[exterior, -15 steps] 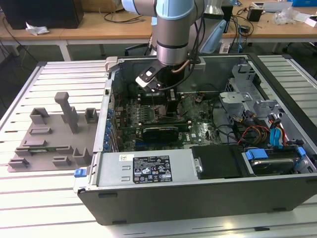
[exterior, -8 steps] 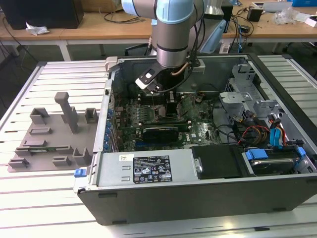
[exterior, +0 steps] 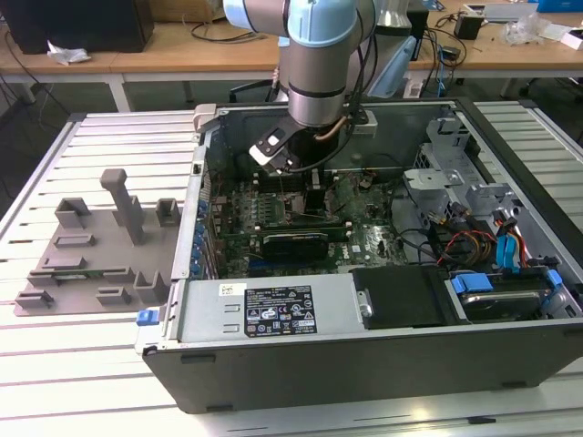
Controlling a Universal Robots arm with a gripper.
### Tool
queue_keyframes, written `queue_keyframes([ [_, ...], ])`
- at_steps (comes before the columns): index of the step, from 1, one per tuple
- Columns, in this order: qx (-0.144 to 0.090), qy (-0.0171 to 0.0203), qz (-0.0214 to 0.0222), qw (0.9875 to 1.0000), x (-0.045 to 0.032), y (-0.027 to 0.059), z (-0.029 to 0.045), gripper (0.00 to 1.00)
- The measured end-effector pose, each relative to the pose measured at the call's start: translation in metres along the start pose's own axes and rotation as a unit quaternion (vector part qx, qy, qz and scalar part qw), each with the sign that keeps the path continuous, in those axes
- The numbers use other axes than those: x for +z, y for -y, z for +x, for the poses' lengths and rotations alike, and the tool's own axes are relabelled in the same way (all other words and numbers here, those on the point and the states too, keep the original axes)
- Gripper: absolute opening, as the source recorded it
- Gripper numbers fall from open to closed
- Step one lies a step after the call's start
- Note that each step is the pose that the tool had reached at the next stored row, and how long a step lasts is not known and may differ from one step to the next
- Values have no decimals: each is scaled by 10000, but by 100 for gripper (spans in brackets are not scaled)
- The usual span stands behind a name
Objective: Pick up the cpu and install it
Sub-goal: 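Place the cpu into insertion slot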
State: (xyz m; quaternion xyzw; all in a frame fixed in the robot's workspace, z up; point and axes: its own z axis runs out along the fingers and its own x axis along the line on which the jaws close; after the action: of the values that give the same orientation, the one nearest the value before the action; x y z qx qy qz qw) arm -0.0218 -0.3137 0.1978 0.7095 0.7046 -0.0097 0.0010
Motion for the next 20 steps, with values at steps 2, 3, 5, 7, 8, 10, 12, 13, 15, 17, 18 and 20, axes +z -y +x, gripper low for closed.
queue_keyframes([
  [2,1,0,0,10000,2,-1,0,55],
  [3,0,-1,0,10000,6,-2,0,55],
  [5,-1,1,1,10000,11,-1,0,55],
  [7,-2,1,0,10000,13,-1,0,55],
  [8,-23,1,-1,10000,14,-2,0,55],
  [10,-30,0,-1,10000,14,-2,0,55],
  [12,-30,0,-1,10000,14,-2,0,55],
  [13,-30,0,-1,10000,14,-2,0,55],
  [15,-30,0,-1,10000,15,-2,0,55],
  [17,-30,-3,-2,10000,16,-2,1,61],
  [18,-30,-1,-1,10000,15,-2,1,61],
  [20,-30,1,0,10000,11,-1,0,68],
])
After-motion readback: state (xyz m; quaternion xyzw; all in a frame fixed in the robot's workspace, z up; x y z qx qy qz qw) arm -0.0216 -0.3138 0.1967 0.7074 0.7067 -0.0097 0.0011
